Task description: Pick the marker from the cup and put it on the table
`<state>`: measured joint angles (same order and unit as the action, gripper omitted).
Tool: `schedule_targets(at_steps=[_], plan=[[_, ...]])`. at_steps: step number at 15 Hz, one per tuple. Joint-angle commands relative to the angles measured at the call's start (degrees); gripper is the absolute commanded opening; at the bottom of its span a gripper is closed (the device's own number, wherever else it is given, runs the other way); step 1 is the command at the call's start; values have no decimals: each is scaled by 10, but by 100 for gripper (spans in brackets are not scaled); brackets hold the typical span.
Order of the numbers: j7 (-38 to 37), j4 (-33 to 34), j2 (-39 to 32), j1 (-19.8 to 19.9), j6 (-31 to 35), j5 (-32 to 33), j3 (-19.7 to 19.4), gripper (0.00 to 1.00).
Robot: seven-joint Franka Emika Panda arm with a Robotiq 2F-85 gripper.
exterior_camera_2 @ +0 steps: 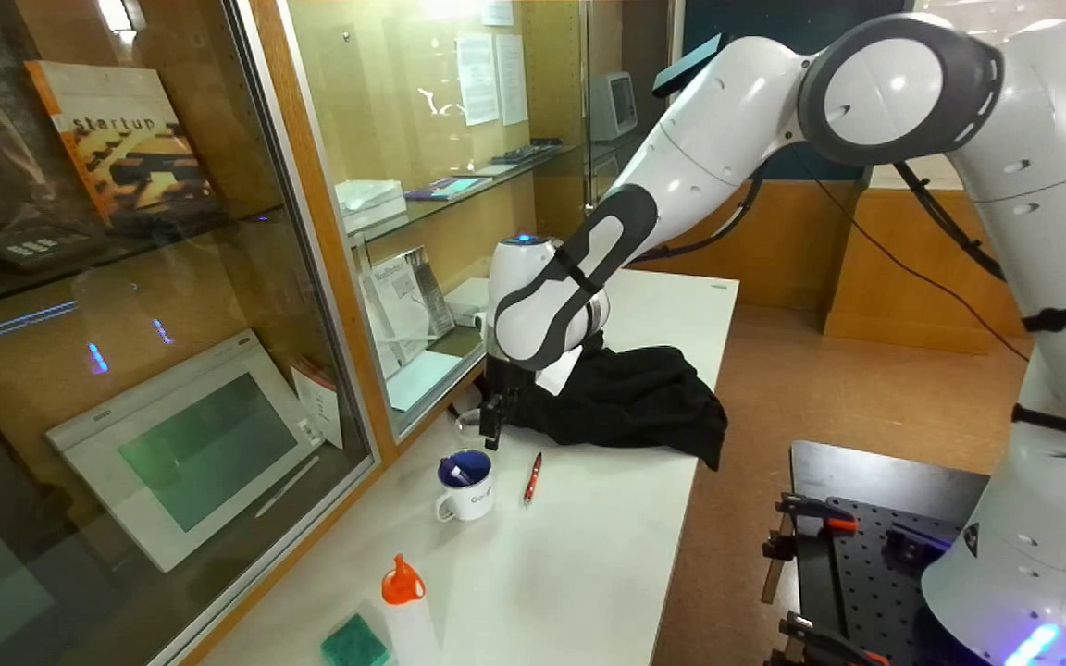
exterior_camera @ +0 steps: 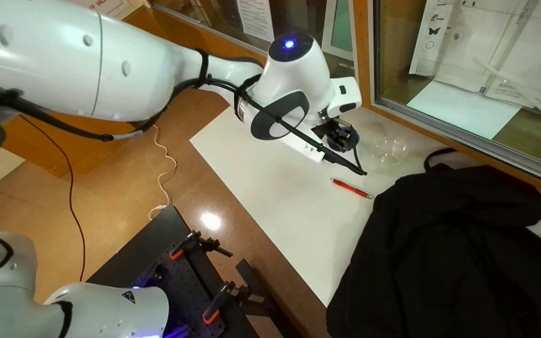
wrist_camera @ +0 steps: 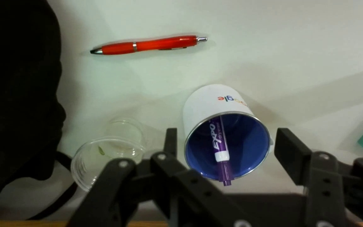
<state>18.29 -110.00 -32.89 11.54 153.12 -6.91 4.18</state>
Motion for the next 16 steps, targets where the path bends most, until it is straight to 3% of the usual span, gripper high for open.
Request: schedule_targets(at_steps=[1, 7, 9, 14, 16], plan=[[36, 49, -38, 13, -3, 7, 13, 77], [58, 85, -77, 14, 7, 19, 23, 67], [59, 89, -84, 12, 19, 25, 26, 55], [59, 88, -101, 12, 91, 44, 33, 37], [54, 89, -109, 12, 110, 51, 34, 45]])
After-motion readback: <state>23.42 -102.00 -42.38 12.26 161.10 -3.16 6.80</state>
